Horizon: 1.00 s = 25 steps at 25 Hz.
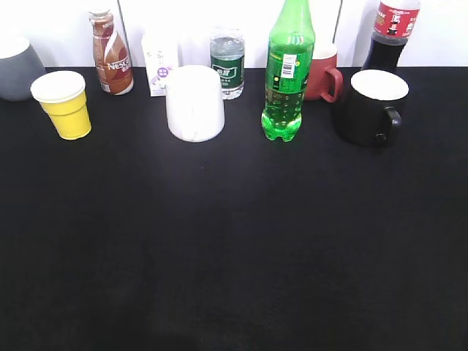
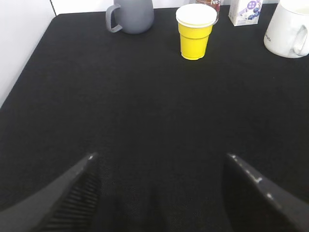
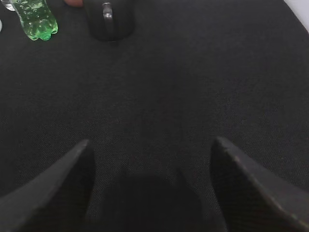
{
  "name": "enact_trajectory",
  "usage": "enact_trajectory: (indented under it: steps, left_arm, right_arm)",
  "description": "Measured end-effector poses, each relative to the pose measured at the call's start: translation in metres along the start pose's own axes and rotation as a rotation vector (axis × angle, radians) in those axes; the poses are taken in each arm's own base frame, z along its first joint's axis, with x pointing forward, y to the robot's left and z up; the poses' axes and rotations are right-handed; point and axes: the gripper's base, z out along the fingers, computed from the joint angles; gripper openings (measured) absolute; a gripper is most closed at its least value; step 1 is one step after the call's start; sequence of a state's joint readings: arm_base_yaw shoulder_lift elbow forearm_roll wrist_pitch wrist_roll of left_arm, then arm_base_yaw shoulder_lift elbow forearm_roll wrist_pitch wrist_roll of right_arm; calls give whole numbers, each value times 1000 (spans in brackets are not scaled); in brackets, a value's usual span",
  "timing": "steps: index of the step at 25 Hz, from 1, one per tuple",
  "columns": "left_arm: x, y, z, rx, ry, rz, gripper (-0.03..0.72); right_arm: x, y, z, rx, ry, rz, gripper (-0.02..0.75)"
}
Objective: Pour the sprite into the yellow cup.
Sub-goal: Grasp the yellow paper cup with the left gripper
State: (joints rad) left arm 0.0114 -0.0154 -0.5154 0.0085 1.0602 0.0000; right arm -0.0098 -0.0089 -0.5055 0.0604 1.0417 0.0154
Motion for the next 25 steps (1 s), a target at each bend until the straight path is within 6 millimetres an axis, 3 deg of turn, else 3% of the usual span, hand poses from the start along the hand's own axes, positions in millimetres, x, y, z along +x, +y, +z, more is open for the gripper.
enact_trajectory:
  steps: [4, 8, 10, 13, 14, 16, 23, 25]
  left_arm:
    - [0, 0, 0, 0, 0, 0, 579]
    - [-1, -1, -1, 7, -4, -4, 507]
    - [-14, -1, -7, 7, -128, -5, 500]
    - [-44, 1, -9, -16, -457, 15, 499]
    - [-54, 1, 0, -22, -537, 27, 499]
    - [-59, 0, 40, -11, -561, 29, 499]
    - [-52, -1, 187, 4, -342, -14, 499]
    - [-44, -7, 217, 59, -344, 40, 499]
  right_arm:
    - [0, 0, 0, 0, 0, 0, 566]
    - [0, 0, 0, 0, 0, 0, 566]
    - [0, 0, 0, 0, 1, 0, 566]
    - [0, 0, 0, 0, 1, 0, 566]
    - [0, 0, 0, 0, 1, 0, 566]
    - [0, 0, 0, 0, 1, 0, 566]
    - [0, 0, 0, 0, 1, 0, 566]
    - [0, 0, 0, 0, 1, 0, 566]
